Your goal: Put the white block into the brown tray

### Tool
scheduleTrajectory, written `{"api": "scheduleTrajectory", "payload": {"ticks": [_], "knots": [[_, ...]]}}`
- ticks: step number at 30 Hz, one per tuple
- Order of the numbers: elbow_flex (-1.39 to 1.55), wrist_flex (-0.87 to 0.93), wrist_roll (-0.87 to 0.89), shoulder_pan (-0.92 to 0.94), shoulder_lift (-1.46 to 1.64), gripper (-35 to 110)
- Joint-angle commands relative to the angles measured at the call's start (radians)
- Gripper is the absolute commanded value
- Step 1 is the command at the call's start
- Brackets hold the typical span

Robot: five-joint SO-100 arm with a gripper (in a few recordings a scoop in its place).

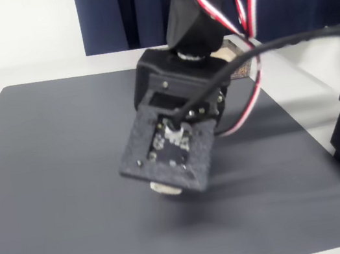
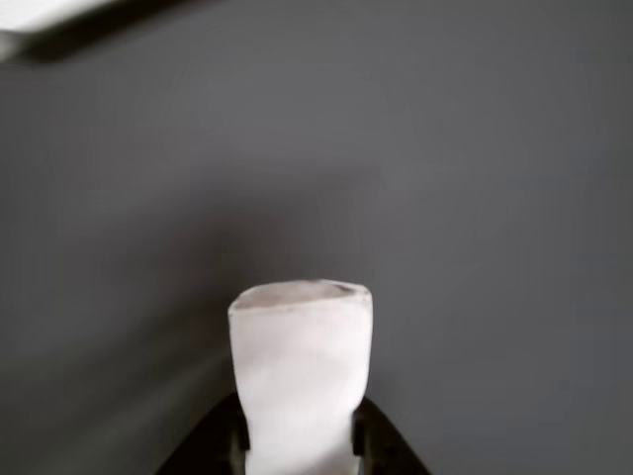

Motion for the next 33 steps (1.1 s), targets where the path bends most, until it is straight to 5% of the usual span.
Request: {"api": "scheduleTrajectory", "payload": {"ticks": [1,18,24,33], "knots": [[-0.100,0.032,0.049,0.061,0.054,0],[-0.523,0.236,0.184,0.422,-0.124,0],[-0.732,0.362,0.414,0.551,-0.273,0],[-0.996,0.462,0.354,0.723,-0.506,0]]}}
